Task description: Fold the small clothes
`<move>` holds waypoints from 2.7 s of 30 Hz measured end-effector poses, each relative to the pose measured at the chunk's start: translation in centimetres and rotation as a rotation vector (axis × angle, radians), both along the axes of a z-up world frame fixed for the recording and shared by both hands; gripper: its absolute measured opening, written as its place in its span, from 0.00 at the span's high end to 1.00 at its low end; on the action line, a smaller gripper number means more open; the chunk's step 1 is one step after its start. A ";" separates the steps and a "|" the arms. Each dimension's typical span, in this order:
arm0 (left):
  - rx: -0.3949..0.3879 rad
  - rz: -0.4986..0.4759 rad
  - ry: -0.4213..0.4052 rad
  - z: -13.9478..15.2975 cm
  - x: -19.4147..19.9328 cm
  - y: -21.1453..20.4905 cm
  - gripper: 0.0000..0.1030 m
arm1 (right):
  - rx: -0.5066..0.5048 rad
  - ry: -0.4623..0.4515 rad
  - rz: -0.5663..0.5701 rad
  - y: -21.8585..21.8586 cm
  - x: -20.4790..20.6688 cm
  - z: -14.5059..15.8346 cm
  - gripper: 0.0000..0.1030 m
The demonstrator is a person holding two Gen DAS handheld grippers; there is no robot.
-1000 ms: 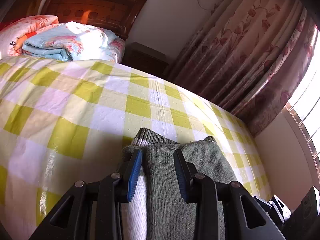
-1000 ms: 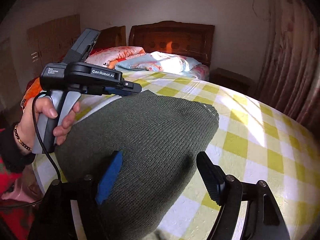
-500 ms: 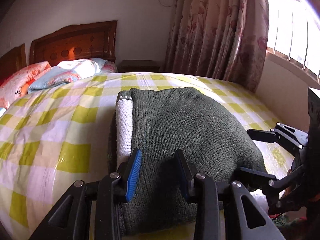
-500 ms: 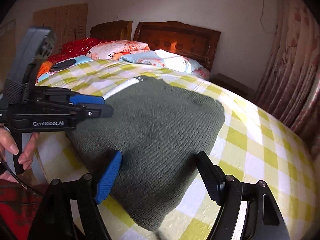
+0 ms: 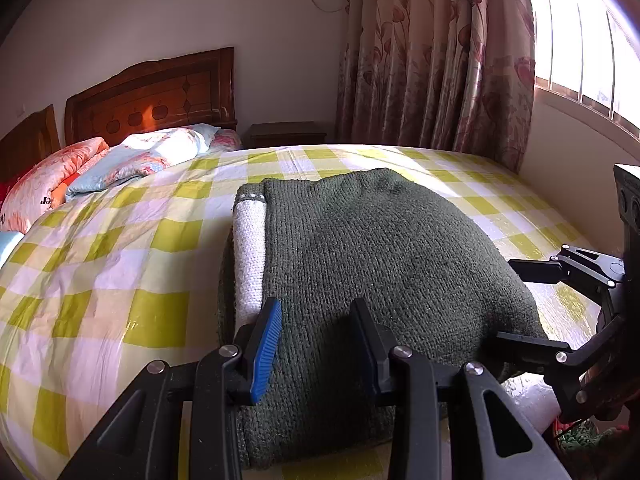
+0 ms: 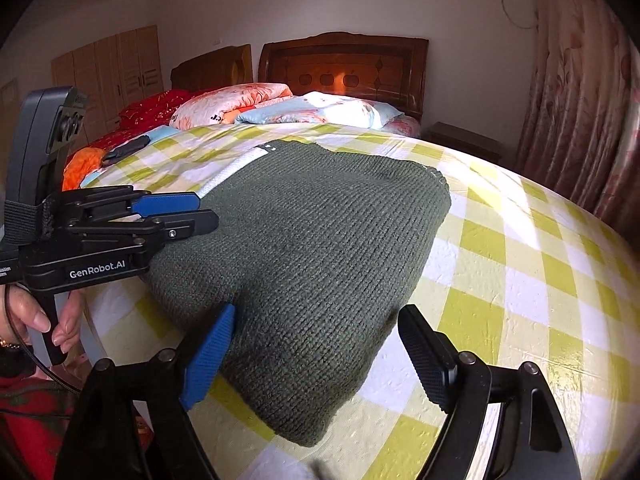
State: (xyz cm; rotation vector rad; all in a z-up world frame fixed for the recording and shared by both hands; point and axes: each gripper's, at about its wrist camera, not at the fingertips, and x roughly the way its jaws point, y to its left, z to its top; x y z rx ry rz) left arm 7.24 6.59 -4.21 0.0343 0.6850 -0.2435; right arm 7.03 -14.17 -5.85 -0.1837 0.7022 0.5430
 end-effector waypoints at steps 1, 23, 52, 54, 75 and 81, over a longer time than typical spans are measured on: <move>-0.001 0.000 0.001 0.0 0.0 0.0 0.65 | 0.000 0.003 -0.004 -0.1 -0.1 0.1 0.00; 0.299 0.395 -0.450 8.5 -12.4 -1.2 0.09 | 0.133 -0.234 -0.153 -4.8 -10.4 9.1 0.00; 0.160 0.155 -0.200 4.8 -11.5 -3.9 0.09 | 0.046 -0.139 -0.200 -3.5 -10.7 4.3 0.00; 0.161 0.153 -0.200 4.8 -11.5 -4.0 0.09 | 0.047 -0.138 -0.200 -3.5 -10.7 4.3 0.00; 0.153 0.149 -0.190 4.6 -11.4 -3.9 0.09 | 0.051 -0.135 -0.201 -3.5 -10.7 4.3 0.00; 0.153 0.147 -0.189 4.5 -11.4 -3.9 0.09 | 0.050 -0.135 -0.202 -3.5 -10.6 4.3 0.00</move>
